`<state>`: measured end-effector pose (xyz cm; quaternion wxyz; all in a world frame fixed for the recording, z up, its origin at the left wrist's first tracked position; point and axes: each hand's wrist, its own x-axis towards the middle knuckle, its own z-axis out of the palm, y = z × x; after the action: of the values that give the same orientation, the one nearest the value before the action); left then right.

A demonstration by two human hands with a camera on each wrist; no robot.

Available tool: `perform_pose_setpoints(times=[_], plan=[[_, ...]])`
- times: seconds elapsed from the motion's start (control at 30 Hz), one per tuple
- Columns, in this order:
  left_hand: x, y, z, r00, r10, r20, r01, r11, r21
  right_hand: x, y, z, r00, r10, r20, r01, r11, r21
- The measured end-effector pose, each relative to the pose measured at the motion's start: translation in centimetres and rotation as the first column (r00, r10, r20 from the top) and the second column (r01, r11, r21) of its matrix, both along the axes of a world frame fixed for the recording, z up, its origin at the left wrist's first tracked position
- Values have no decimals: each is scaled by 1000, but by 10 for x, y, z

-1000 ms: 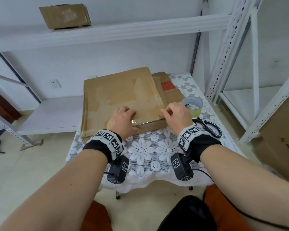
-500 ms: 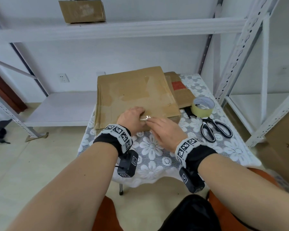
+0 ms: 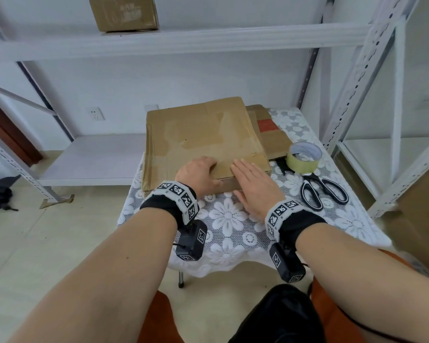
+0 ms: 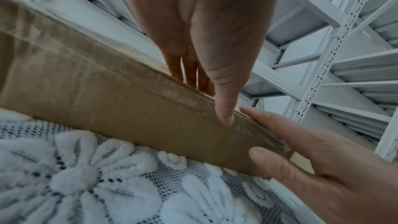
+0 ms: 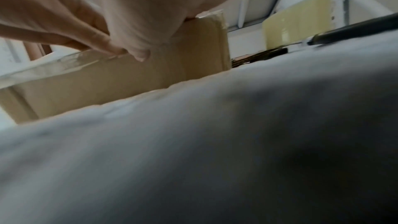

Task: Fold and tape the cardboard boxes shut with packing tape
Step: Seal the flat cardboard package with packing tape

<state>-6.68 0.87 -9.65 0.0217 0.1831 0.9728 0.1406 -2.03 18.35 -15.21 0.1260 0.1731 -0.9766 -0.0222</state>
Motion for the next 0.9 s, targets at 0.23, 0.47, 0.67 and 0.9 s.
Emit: perform_pose_setpoints(times=[0.23, 0.47, 0.67, 0.9], plan=[[0, 0, -2, 1000, 5, -3, -5, 1000, 25, 1, 22, 8, 966, -230, 118, 230, 973, 10], [-3, 2, -10, 999, 41, -34, -39, 998, 49, -10, -8, 37, 874, -368, 317, 392, 920, -11], [-5, -2, -17, 992, 26, -123, -17, 998, 68, -16, -36, 40, 872, -144, 468, 203, 976, -77], [0, -19, -22, 954, 190, -233, -221, 969, -111, -29, -39, 66, 755, -160, 636, 290, 951, -106]])
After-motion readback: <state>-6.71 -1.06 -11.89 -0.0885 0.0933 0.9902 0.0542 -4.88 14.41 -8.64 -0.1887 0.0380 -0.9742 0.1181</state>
